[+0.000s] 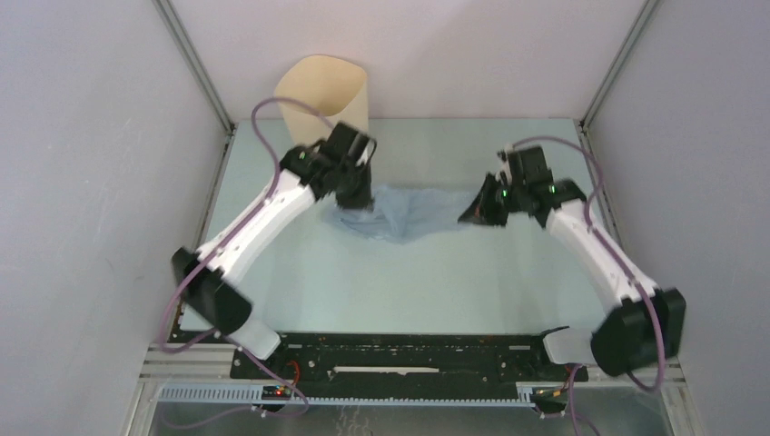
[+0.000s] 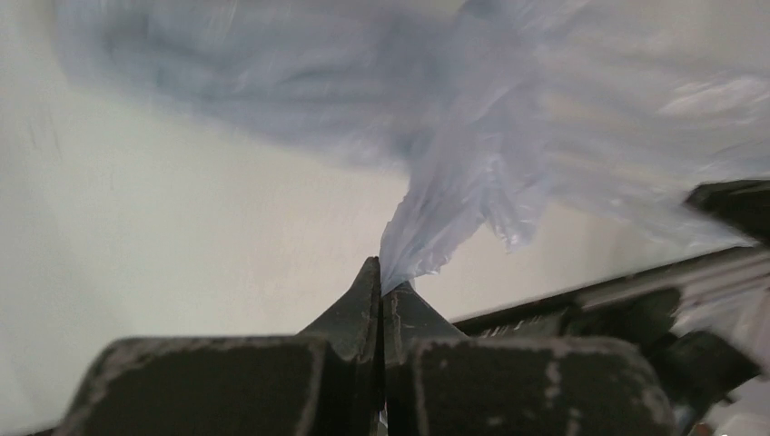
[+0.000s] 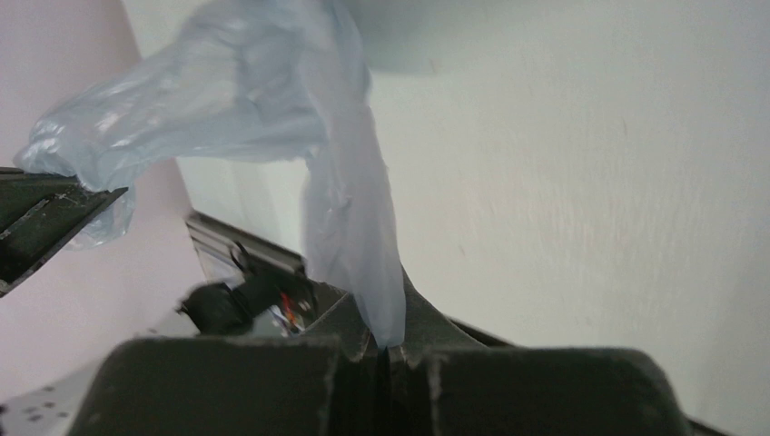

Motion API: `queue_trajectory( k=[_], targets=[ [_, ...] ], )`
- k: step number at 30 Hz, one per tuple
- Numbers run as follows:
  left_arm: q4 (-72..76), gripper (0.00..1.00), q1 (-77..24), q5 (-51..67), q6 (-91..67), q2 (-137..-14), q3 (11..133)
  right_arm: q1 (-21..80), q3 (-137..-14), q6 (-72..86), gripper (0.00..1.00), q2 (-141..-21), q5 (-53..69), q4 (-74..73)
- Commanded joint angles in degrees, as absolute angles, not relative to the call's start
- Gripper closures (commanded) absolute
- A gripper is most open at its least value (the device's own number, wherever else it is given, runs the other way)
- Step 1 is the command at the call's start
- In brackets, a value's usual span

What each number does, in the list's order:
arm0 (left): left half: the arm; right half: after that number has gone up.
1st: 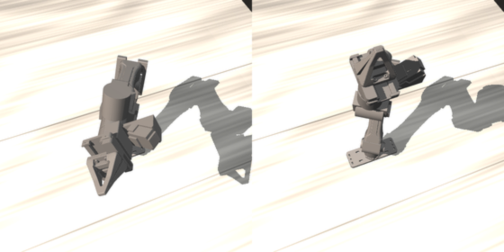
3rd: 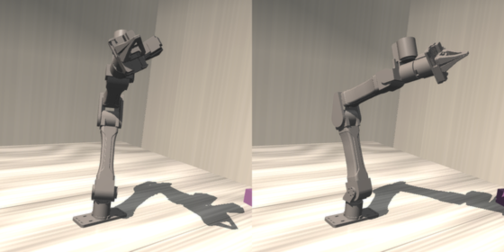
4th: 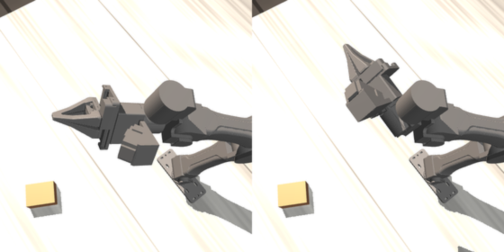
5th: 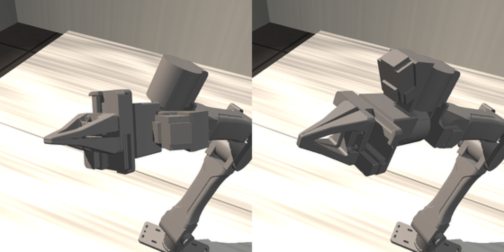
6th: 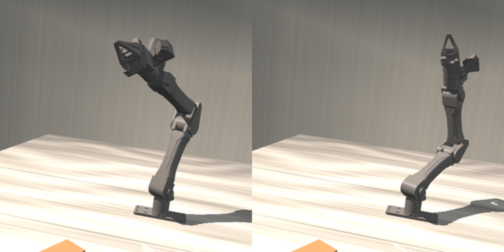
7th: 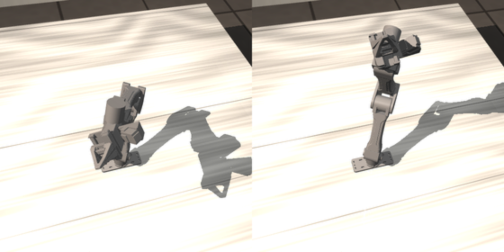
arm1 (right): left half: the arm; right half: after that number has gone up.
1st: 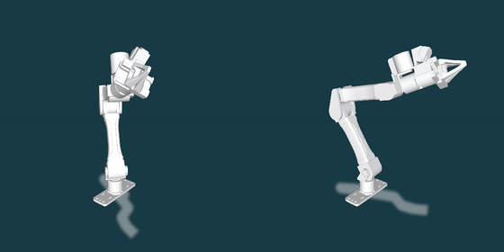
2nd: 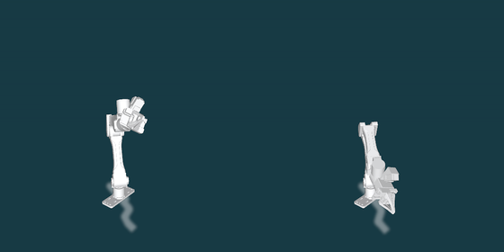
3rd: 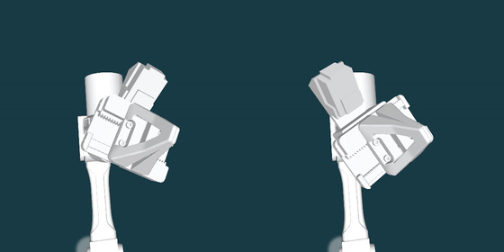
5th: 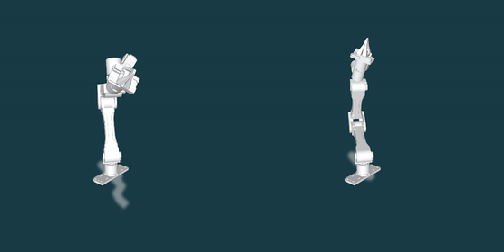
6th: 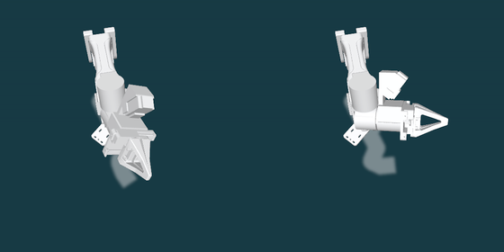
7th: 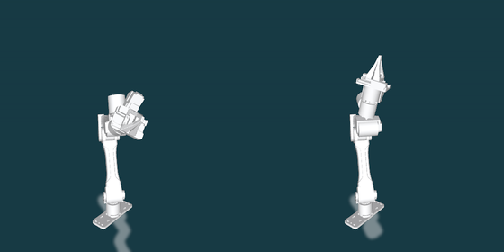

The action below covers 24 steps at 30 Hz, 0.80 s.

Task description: Put the trash bags into the trash bin

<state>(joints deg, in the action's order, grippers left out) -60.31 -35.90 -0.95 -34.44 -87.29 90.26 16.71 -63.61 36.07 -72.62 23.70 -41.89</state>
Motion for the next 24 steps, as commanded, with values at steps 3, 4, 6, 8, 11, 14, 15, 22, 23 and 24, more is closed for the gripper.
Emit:
queue_trajectory(
  k=[3,4,6,8,11,14,15,22,23,24],
  targets=[
    [-66.11,1.00,-37.01,-5.46,-26.82,-98.65,146.27,17.45,-104.69,28.61,1.00,-76.75,17.61,-51.63],
    [-64.02,1.00,-38.51,-6.22,-24.86,-97.65,150.87,18.66,-109.39,27.32,1.00,-74.81,15.81,-52.00],
    [-54.91,1.00,-44.20,-10.93,-18.89,-88.58,141.71,22.42,-110.58,24.83,1.00,-69.14,12.37,-47.88],
    [-40.59,1.00,-48.30,-15.43,-13.78,-76.70,118.81,24.89,-98.80,23.11,1.00,-60.82,10.40,-38.57],
    [-26.10,1.00,-47.66,-22.49,-19.15,-63.21,87.06,24.03,-76.80,24.40,1.00,-50.28,10.24,-27.88],
    [-30.77,1.00,-42.50,-18.94,-28.23,-60.77,66.91,22.63,-61.18,24.44,1.00,-49.60,13.06,-32.02],
    [-33.98,1.00,-41.49,-16.46,-29.52,-62.00,62.05,23.22,-56.50,24.06,1.00,-50.65,14.72,-33.59],
    [-34.16,1.00,-43.25,-5.78,-35.26,-61.51,47.07,33.05,-38.79,31.11,1.00,-48.54,13.49,-31.34],
    [-33.12,1.00,-43.24,-6.40,-34.88,-60.65,48.29,32.76,-39.49,31.10,1.00,-48.39,12.82,-30.95],
    [-32.92,1.00,-43.17,-7.34,-33.90,-60.76,50.73,32.03,-41.25,30.28,1.00,-48.87,12.66,-30.79]
  ],
)
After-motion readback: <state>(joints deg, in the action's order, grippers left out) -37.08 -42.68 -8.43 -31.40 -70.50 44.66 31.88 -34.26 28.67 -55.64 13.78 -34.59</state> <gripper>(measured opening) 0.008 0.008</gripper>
